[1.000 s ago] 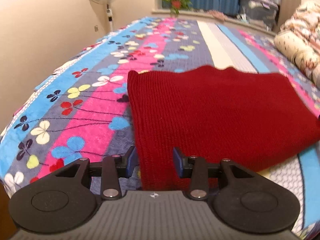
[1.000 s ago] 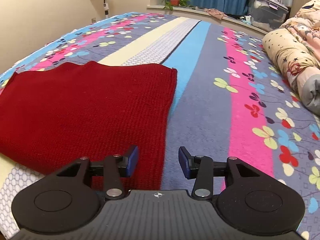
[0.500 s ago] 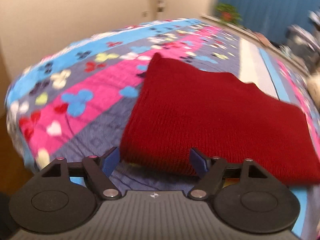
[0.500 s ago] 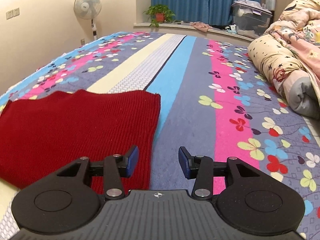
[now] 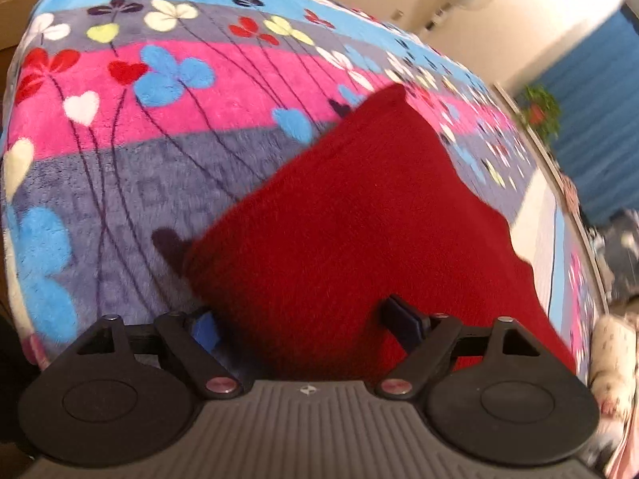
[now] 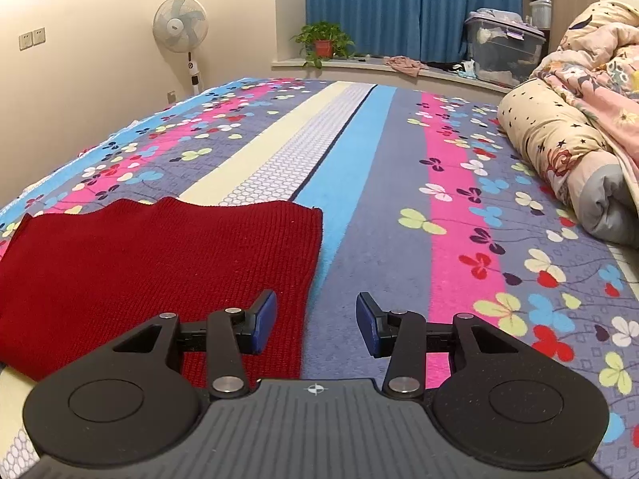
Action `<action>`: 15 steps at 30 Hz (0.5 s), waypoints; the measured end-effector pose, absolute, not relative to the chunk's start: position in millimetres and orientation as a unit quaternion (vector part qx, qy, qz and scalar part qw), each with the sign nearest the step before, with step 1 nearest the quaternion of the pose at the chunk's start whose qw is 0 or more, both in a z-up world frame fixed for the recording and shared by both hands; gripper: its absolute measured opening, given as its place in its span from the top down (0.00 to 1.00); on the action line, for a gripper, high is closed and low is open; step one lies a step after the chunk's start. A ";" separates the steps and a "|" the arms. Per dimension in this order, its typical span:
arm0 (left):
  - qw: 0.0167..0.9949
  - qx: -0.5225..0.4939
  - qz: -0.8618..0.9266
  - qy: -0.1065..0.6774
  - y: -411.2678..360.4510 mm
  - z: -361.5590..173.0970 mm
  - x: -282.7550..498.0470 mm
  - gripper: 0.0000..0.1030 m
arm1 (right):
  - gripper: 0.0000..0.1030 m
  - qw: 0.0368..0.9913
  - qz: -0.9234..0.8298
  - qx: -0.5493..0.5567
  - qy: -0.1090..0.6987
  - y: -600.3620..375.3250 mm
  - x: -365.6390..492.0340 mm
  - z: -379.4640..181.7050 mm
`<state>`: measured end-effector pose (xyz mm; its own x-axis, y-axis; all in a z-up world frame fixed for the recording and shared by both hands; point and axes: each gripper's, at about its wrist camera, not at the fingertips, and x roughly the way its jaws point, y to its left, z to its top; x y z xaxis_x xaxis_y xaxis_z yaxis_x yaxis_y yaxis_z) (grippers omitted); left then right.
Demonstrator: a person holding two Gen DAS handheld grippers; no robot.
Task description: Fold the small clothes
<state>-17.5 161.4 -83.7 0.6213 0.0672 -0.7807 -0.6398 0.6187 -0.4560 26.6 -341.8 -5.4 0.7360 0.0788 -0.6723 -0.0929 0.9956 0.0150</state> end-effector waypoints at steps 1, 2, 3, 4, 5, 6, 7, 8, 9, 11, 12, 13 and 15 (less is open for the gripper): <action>0.811 -0.390 0.221 0.375 164.0 -84.5 -16.5 0.12 | 0.55 0.932 0.045 -0.008 0.360 -342.9 26.5 -5.2; 0.806 -0.400 0.227 0.373 165.8 -83.6 -15.7 0.12 | 0.55 0.932 0.044 -0.007 0.360 -344.6 26.7 -4.7; 0.802 -0.405 0.232 0.372 166.6 -81.5 -14.6 0.13 | 0.55 0.932 0.044 -0.005 0.359 -345.8 26.8 -4.2; 0.803 -0.404 0.236 0.369 166.2 -78.5 -14.1 0.15 | 0.55 0.933 0.043 -0.004 0.359 -346.9 27.2 -3.7; 0.808 -0.397 0.243 0.361 164.2 -73.4 -13.8 0.26 | 0.55 0.933 0.042 -0.002 0.358 -347.9 27.7 -2.9; 0.816 -0.388 0.246 0.351 162.9 -68.3 -14.6 0.42 | 0.55 0.933 0.041 0.000 0.357 -348.8 28.0 -2.3; 0.824 -0.379 0.248 0.340 161.2 -62.2 -15.5 0.49 | 0.55 0.933 0.041 0.002 0.357 -349.6 28.7 -1.7; 0.831 -0.371 0.248 0.332 160.8 -58.0 -14.1 0.64 | 0.55 0.934 0.041 0.004 0.356 -349.5 29.0 -1.2; 0.838 -0.363 0.246 0.326 159.4 -53.9 -13.5 0.68 | 0.55 0.934 0.041 0.005 0.355 -349.3 29.4 -0.7; 0.844 -0.354 0.241 0.322 159.4 -51.2 -8.2 0.68 | 0.55 0.935 0.042 0.005 0.353 -348.0 30.6 0.3; 0.845 -0.355 0.236 0.324 159.0 -52.1 -6.3 0.63 | 0.55 0.935 0.043 0.004 0.353 -347.3 31.2 0.4; 0.841 -0.358 0.233 0.332 160.3 -55.0 -3.4 0.55 | 0.55 0.935 0.044 0.004 0.353 -346.0 31.3 0.5; 0.821 -0.383 0.236 0.351 166.1 -65.5 -1.9 0.36 | 0.55 0.934 0.046 0.003 0.353 -344.1 32.5 0.6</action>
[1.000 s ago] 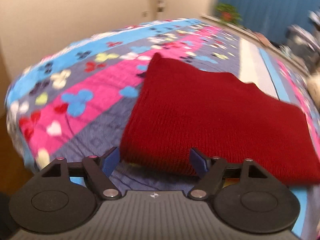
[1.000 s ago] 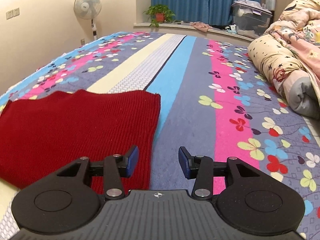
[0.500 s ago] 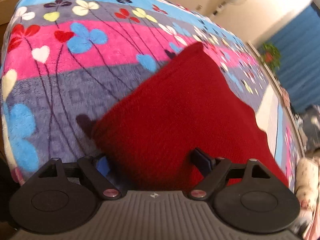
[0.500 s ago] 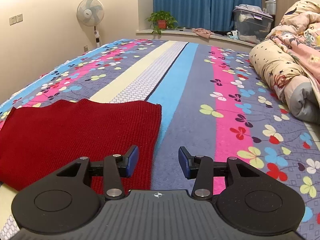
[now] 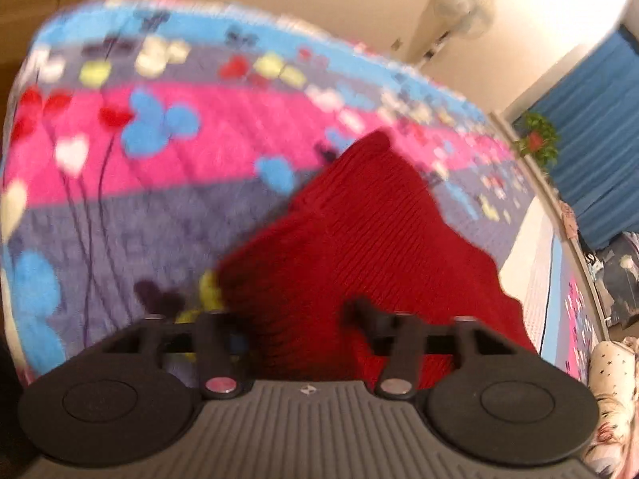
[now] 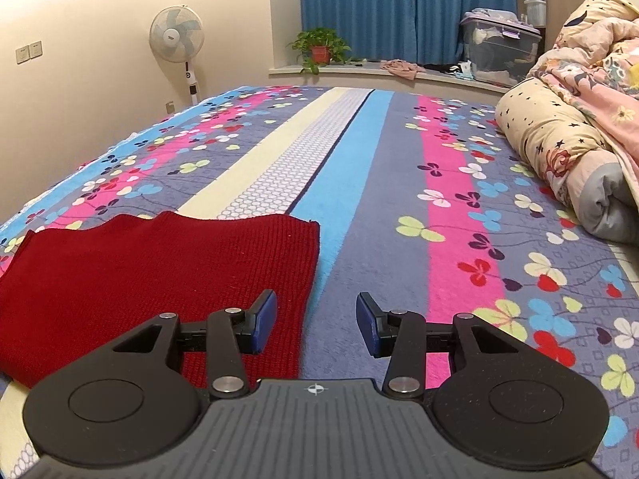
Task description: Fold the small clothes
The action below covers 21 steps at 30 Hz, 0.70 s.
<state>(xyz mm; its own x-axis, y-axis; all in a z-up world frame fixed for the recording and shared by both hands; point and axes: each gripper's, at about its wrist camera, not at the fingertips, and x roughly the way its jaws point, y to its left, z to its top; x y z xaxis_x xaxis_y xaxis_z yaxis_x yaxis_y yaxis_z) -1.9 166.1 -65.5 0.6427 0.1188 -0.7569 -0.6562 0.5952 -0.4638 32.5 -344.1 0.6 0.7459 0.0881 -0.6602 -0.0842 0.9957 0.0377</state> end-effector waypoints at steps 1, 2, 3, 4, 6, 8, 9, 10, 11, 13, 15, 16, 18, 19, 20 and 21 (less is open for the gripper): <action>0.809 -0.402 0.243 0.353 169.2 -70.2 -4.8 0.35 | 0.55 0.934 0.047 0.002 0.354 -343.7 33.4 0.9; 0.803 -0.413 0.247 0.351 171.6 -74.3 -7.9 0.35 | 0.55 0.934 0.048 0.002 0.354 -342.8 33.9 0.9; 0.802 -0.418 0.247 0.347 172.4 -75.7 -8.8 0.35 | 0.55 0.934 0.049 0.001 0.354 -342.0 34.4 1.0; 0.804 -0.416 0.246 0.347 172.5 -75.7 -8.2 0.35 | 0.55 0.934 0.050 0.000 0.354 -341.3 34.9 0.9; 0.806 -0.415 0.246 0.343 174.1 -74.6 -6.7 0.54 | 0.55 0.934 0.050 -0.001 0.355 -340.5 35.4 0.8; 0.817 -0.402 0.241 0.335 172.8 -65.8 -2.9 0.74 | 0.55 0.934 0.049 0.000 0.355 -340.3 35.4 0.9; 0.826 -0.383 0.241 0.336 168.9 -58.5 0.9 0.81 | 0.55 0.934 0.048 0.000 0.355 -340.4 35.2 0.7; 0.835 -0.361 0.240 0.339 163.5 -51.0 5.0 0.82 | 0.55 0.934 0.048 0.000 0.355 -340.6 35.0 0.7; 0.846 -0.332 0.240 0.342 154.4 -41.2 9.8 0.83 | 0.55 0.934 0.046 0.000 0.355 -341.7 35.0 0.7; 0.874 -0.284 0.220 0.328 133.6 -20.2 18.2 0.83 | 0.55 0.934 0.043 0.002 0.354 -343.5 34.9 0.9; 0.907 -0.230 0.175 0.307 105.4 1.7 29.6 0.84 | 0.55 0.935 0.039 0.008 0.351 -345.7 34.7 2.1; 0.922 -0.200 0.148 0.295 88.4 12.5 35.5 0.84 | 0.55 0.936 0.038 0.011 0.350 -346.9 34.6 2.7; 0.945 -0.149 0.082 0.281 50.1 30.5 47.4 0.84 | 0.55 0.937 0.036 0.016 0.347 -348.5 33.9 3.9; 0.950 -0.127 0.043 0.281 30.9 35.8 53.8 0.84 | 0.55 0.938 0.036 0.017 0.345 -349.1 33.5 4.4; 0.953 -0.104 0.001 0.283 9.1 39.1 60.6 0.84 | 0.55 0.938 0.036 0.018 0.344 -349.9 33.3 5.0; 0.953 -0.084 -0.038 0.289 -11.2 39.2 66.9 0.84 | 0.55 0.939 0.036 0.020 0.341 -350.6 33.0 5.6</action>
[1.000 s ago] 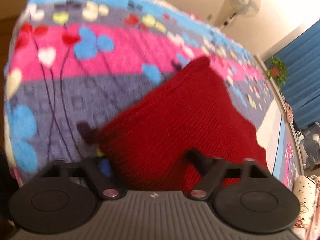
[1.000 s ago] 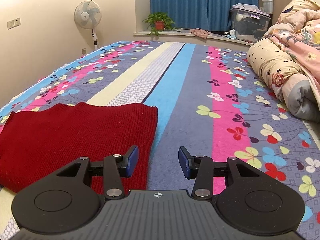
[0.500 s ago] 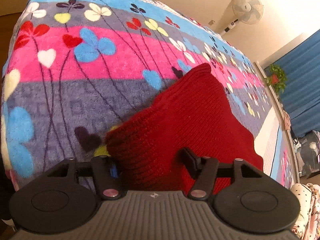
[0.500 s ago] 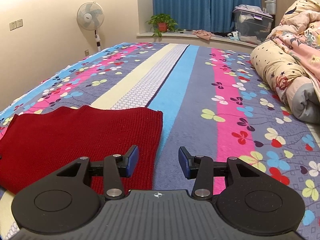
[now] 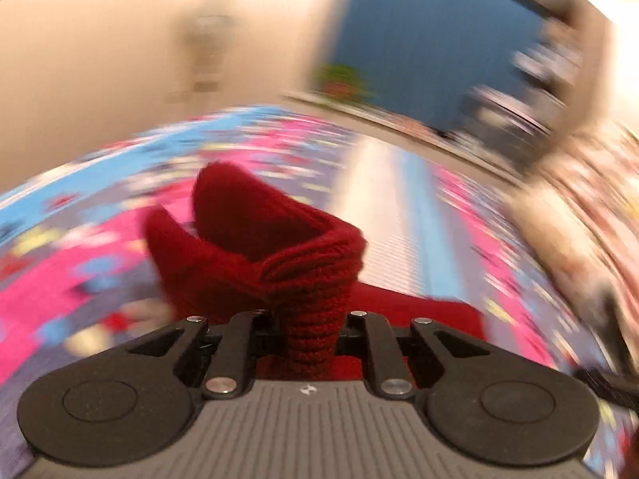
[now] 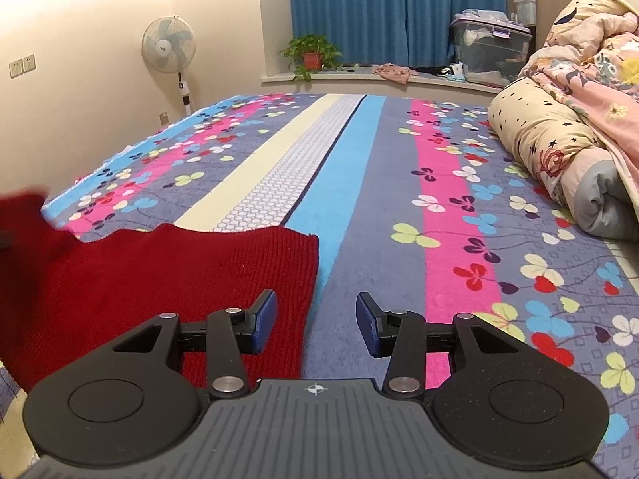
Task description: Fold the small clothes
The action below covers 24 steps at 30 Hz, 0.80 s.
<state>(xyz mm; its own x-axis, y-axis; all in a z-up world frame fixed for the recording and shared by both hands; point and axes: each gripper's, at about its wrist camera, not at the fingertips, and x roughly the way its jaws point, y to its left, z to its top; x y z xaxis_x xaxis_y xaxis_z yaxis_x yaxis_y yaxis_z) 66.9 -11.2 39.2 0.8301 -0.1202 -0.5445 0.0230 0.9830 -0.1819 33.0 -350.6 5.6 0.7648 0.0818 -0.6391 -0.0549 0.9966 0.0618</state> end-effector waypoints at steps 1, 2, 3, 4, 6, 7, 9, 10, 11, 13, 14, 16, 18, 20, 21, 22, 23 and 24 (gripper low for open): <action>0.949 -0.067 -0.073 0.300 -30.1 36.8 72.7 0.84 | 0.55 0.940 0.036 0.021 0.339 -351.1 32.8 6.3; 0.942 -0.052 -0.107 0.314 -50.3 31.0 78.5 0.84 | 0.55 0.941 0.036 0.024 0.337 -352.0 33.0 7.1; 0.934 -0.042 -0.132 0.328 -68.4 23.3 83.3 0.84 | 0.56 0.941 0.036 0.027 0.335 -353.3 33.3 7.5; 0.925 -0.031 -0.152 0.348 -86.1 13.2 88.2 0.84 | 0.56 0.942 0.034 0.032 0.334 -354.9 33.7 7.7; 0.891 -0.002 -0.190 0.412 -119.1 -16.0 99.6 0.74 | 0.55 0.942 0.032 0.042 0.333 -357.1 34.8 7.4; 0.876 0.012 -0.200 0.439 -130.5 -29.7 103.6 0.68 | 0.55 0.941 0.032 0.048 0.333 -357.7 35.1 6.9; 0.878 0.057 -0.202 0.430 -143.8 -35.8 98.4 0.50 | 0.55 0.939 0.034 0.061 0.337 -359.6 37.3 3.8; 0.881 0.062 -0.206 0.421 -143.1 -31.3 95.7 0.45 | 0.55 0.938 0.035 0.066 0.339 -360.1 37.7 2.4; 0.882 0.046 -0.219 0.416 -135.0 -23.7 95.8 0.37 | 0.55 0.936 0.038 0.071 0.343 -360.2 38.7 0.4; 0.878 0.012 -0.242 0.412 -115.9 -9.2 91.6 0.35 | 0.55 0.932 0.049 0.077 0.350 -359.4 40.1 -2.4; 0.878 0.007 -0.250 0.407 -106.0 -1.4 86.8 0.35 | 0.55 0.931 0.057 0.079 0.351 -357.6 41.0 -3.5; 0.884 0.022 -0.254 0.393 -86.0 12.8 73.9 0.34 | 0.55 0.930 0.068 0.083 0.353 -353.5 41.5 -4.2; 0.890 0.037 -0.256 0.376 -65.5 26.0 61.4 0.34 | 0.55 0.927 0.078 0.091 0.354 -350.1 42.4 -5.3; 0.895 0.043 -0.256 0.363 -45.6 36.4 48.9 0.34 | 0.54 0.926 0.081 0.092 0.357 -345.6 42.1 -6.4; 0.898 0.044 -0.252 0.357 -35.6 39.1 44.5 0.34 | 0.54 0.925 0.083 0.091 0.359 -343.8 41.3 -6.8; 0.901 0.046 -0.249 0.351 -23.7 42.7 40.8 0.34 | 0.54 0.925 0.083 0.089 0.359 -341.6 40.0 -6.7; 0.905 0.050 -0.245 0.344 -10.9 43.8 36.2 0.34 | 0.54 0.925 0.084 0.089 0.359 -339.8 38.6 -6.5; 0.909 0.056 -0.239 0.337 -1.9 43.7 35.6 0.34 | 0.54 0.926 0.085 0.089 0.357 -338.1 36.7 -6.0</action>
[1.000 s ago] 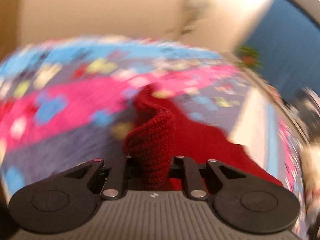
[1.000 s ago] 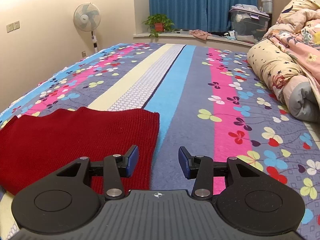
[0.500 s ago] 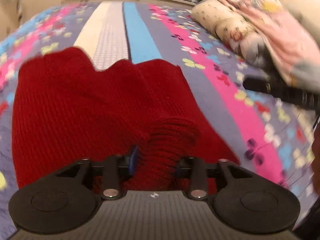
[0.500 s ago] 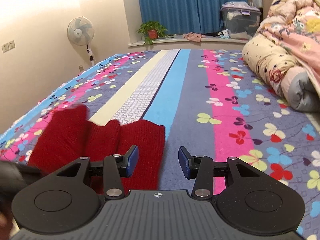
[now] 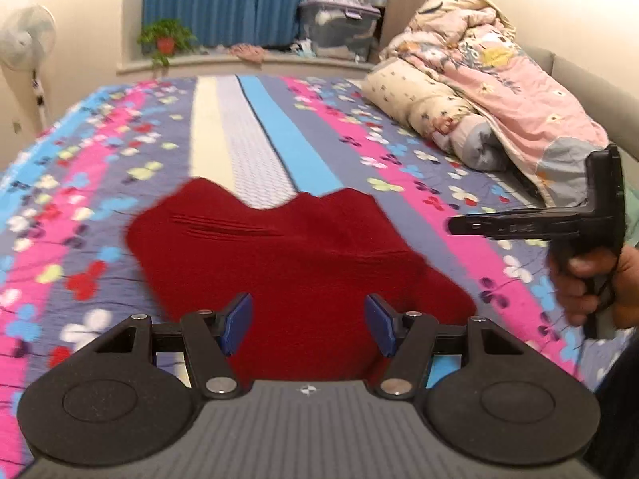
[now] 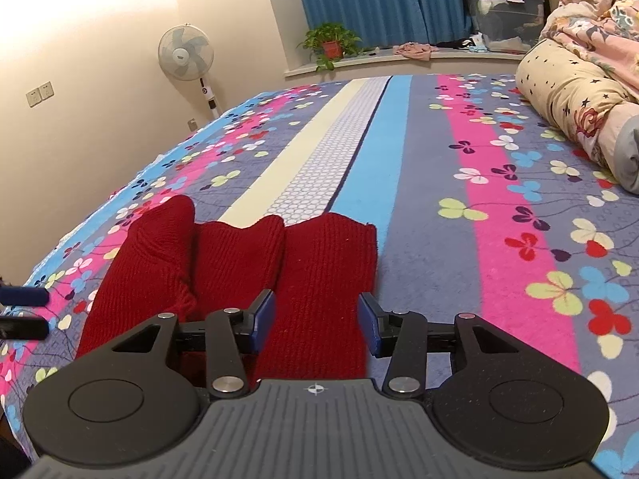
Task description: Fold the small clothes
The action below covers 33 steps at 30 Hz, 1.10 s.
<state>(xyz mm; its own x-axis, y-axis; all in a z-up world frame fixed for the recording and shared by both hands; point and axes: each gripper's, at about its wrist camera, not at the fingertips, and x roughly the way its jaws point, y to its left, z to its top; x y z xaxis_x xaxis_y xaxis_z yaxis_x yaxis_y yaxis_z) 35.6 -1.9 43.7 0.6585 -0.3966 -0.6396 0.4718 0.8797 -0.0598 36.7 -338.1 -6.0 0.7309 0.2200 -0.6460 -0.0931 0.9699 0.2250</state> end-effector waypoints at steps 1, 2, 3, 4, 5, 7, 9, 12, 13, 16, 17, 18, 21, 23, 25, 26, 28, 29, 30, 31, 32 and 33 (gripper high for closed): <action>0.914 0.064 -0.229 0.330 7.6 43.9 34.3 0.33 | 0.54 0.927 0.086 0.089 0.355 -336.6 34.6 -5.7; 0.918 0.074 -0.215 0.325 17.9 42.6 34.6 0.33 | 0.53 0.927 0.087 0.089 0.353 -334.8 31.6 -5.2; 0.920 0.082 -0.201 0.325 29.8 40.4 35.1 0.33 | 0.53 0.928 0.088 0.088 0.350 -333.4 29.7 -4.9; 0.922 0.087 -0.188 0.328 39.3 36.3 38.5 0.33 | 0.53 0.930 0.089 0.086 0.347 -332.1 27.5 -4.9; 0.924 0.090 -0.176 0.327 49.4 32.4 41.4 0.33 | 0.53 0.931 0.090 0.084 0.345 -331.3 26.3 -5.3; 0.930 0.093 -0.152 0.322 67.8 24.8 45.6 0.33 | 0.53 0.933 0.089 0.083 0.339 -332.5 25.1 -5.6; 0.937 0.067 -0.121 0.320 87.4 13.7 51.4 0.33 | 0.53 0.935 0.085 0.095 0.332 -337.3 24.5 -5.4; 0.929 0.009 -0.071 0.363 103.4 0.9 66.3 0.33 | 0.51 0.936 0.088 0.112 0.322 -341.3 26.1 -5.7; 0.933 -0.003 -0.059 0.356 103.9 3.0 68.5 0.33 | 0.49 0.936 0.095 0.114 0.320 -340.5 27.2 -6.1; 0.938 -0.017 -0.062 0.342 103.0 7.1 72.0 0.33 | 0.40 0.932 0.126 0.115 0.320 -329.8 34.1 -9.6; 0.939 -0.011 -0.061 0.339 101.6 7.6 73.4 0.33 | 0.37 0.929 0.142 0.112 0.322 -322.5 37.1 -11.2; 0.939 -0.009 -0.060 0.338 101.1 8.2 74.1 0.33 | 0.35 0.927 0.156 0.110 0.323 -316.1 39.8 -12.4; 0.938 -0.022 -0.061 0.340 101.5 8.3 78.9 0.32 | 0.33 0.918 0.193 0.104 0.329 -294.3 46.8 -15.8; 0.937 -0.024 -0.060 0.343 100.5 5.5 81.2 0.32 | 0.33 0.911 0.208 0.088 0.346 -278.0 53.4 -21.7; 0.937 -0.018 -0.056 0.345 94.7 3.0 82.6 0.32 | 0.36 0.902 0.219 0.075 0.366 -264.5 59.6 -31.6; 0.937 -0.014 -0.054 0.345 94.1 2.4 81.8 0.32 | 0.46 0.898 0.223 0.065 0.374 -257.8 61.6 -36.1; 0.937 -0.012 -0.047 0.346 95.0 2.0 81.2 0.32 | 0.69 0.900 0.213 0.029 0.379 -245.5 63.5 -42.1; 0.937 -0.014 -0.044 0.345 96.3 2.2 81.0 0.31 | 0.76 0.899 0.216 0.025 0.380 -244.0 63.4 -43.7; 0.938 -0.016 -0.041 0.345 97.6 2.4 81.0 0.31 | 0.79 0.898 0.222 0.035 0.379 -245.5 64.1 -43.7; 0.938 -0.020 -0.038 0.345 98.9 2.7 81.2 0.31 | 0.80 0.899 0.225 0.042 0.374 -248.0 64.2 -40.6; 0.938 -0.023 -0.036 0.344 99.9 3.4 81.3 0.31 | 0.81 0.903 0.224 0.044 0.364 -251.3 63.0 -35.2; 0.938 -0.026 -0.034 0.344 100.4 3.9 81.3 0.31 | 0.82 0.912 0.219 0.052 0.344 -259.6 60.7 -24.0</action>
<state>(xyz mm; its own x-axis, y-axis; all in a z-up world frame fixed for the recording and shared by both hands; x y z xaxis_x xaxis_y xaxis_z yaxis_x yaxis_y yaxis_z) 81.3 100.4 3.9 0.7609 -0.0806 -0.6439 0.0453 0.9964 -0.0712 60.7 -259.6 -24.0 0.6680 0.4347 -0.6040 -0.3630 0.8989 0.2455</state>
